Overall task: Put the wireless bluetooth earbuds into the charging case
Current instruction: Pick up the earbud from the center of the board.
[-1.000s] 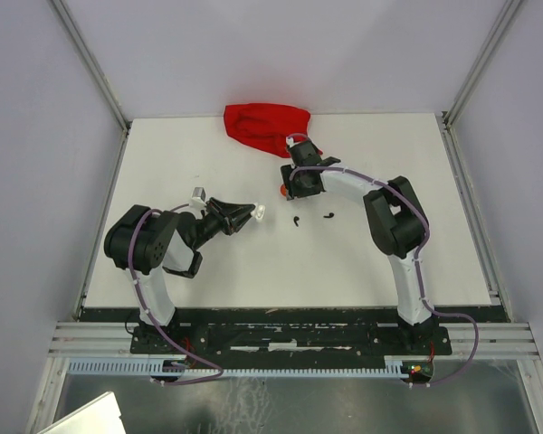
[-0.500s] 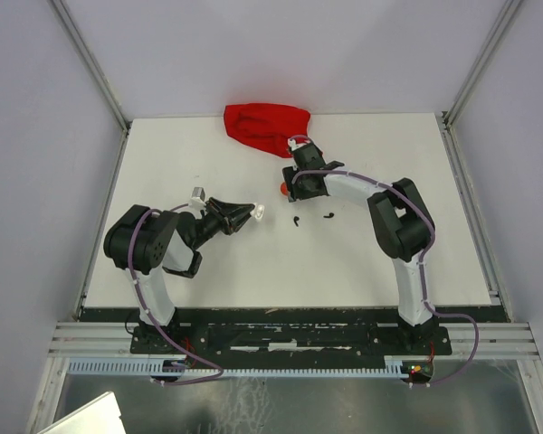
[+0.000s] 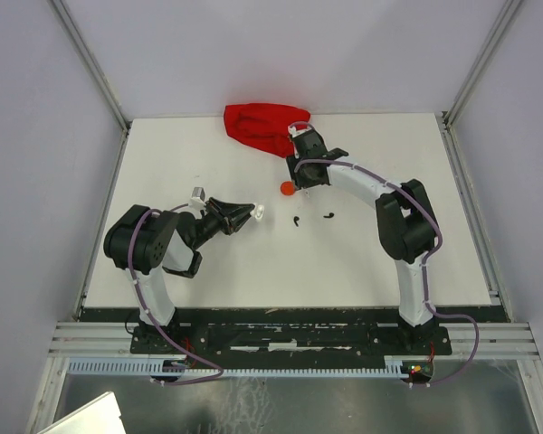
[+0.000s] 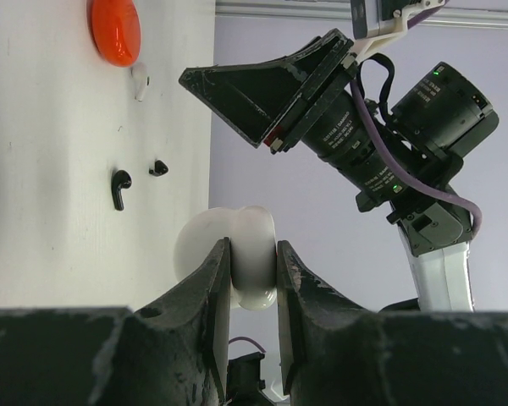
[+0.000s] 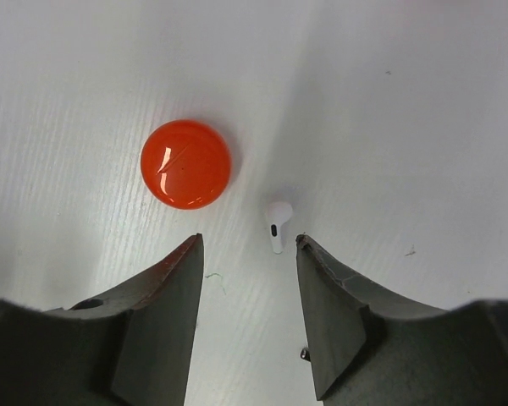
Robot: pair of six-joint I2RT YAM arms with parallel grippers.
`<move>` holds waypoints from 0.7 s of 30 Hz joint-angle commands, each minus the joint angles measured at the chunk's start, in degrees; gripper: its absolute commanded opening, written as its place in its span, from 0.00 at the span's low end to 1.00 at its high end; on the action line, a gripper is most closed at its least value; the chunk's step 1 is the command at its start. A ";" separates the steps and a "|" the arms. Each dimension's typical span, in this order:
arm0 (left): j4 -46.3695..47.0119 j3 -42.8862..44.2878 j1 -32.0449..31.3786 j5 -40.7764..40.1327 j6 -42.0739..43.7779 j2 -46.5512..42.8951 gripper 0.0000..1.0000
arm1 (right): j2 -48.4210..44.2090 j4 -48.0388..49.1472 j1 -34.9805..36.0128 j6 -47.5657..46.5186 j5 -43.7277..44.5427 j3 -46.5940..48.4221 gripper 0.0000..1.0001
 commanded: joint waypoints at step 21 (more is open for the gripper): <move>7.11 0.81 0.29 1.47 -1.32 -1.15 0.03 | 6.99 -4.72 -3.26 -1.47 -4.00 7.20 0.54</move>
